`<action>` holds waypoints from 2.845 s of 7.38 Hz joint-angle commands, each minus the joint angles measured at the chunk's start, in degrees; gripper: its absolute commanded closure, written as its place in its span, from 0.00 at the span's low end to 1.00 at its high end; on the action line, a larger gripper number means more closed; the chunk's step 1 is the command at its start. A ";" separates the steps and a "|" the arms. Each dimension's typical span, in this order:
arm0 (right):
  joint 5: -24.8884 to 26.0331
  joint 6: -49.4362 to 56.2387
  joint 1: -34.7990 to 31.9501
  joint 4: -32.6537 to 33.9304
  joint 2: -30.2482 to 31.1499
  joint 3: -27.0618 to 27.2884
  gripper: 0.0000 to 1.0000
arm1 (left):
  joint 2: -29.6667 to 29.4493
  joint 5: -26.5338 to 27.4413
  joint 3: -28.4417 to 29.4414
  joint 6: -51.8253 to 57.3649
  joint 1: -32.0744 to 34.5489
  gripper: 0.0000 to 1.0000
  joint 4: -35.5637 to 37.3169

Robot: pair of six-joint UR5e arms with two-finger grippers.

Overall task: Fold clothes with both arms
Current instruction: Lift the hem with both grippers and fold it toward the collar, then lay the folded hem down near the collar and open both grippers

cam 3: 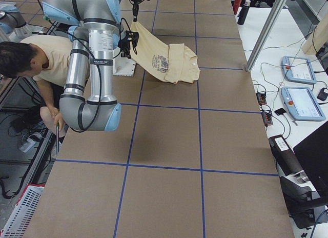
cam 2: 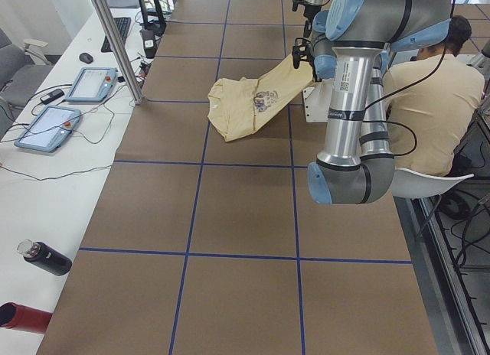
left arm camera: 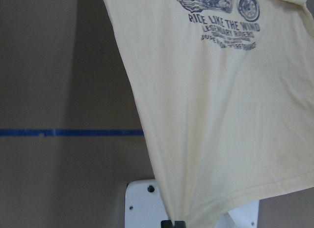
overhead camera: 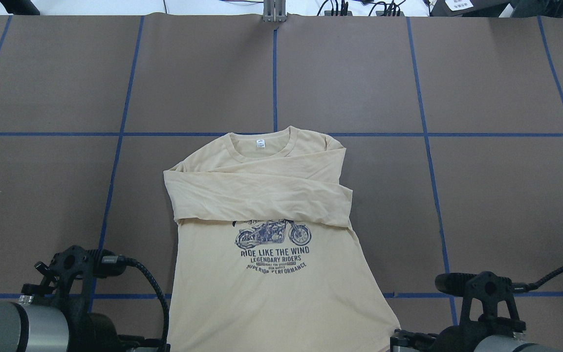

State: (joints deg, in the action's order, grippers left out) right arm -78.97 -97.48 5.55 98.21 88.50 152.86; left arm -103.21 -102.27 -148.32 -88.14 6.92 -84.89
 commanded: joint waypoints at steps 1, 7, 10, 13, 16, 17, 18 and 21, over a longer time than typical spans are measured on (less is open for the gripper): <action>-0.22 0.35 -4.45 1.46 -1.39 -3.31 1.00 | -0.15 0.75 3.18 0.07 2.02 1.00 0.95; -0.31 10.02 -26.97 0.84 -24.14 -29.62 1.00 | -6.03 6.03 19.83 4.54 17.40 1.00 0.60; -0.22 10.47 -29.54 0.75 -27.41 -33.93 1.00 | -7.70 5.94 22.10 8.06 23.13 1.00 0.42; -0.22 11.87 -32.00 -2.91 -31.98 -45.67 1.00 | -12.80 8.57 33.58 9.03 25.16 1.00 -3.41; -0.22 15.29 -32.97 -14.26 -31.99 -56.33 1.00 | -12.81 10.86 47.65 9.13 25.25 1.00 -16.94; -0.31 16.08 -33.50 -14.54 -31.99 -56.53 1.00 | -12.72 10.95 48.99 9.13 25.25 1.00 -18.20; -0.66 16.18 -34.11 -14.54 -31.99 -56.53 1.00 | -12.80 10.95 48.92 10.78 25.43 1.00 -18.21; -2.68 17.50 -35.78 -14.63 -32.60 -56.53 1.00 | -12.81 10.87 48.48 12.99 26.74 1.00 -18.30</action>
State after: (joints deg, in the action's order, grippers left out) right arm -81.28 -80.35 -29.68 83.64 56.29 96.36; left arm -116.01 -91.40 -99.68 -75.85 33.23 -103.13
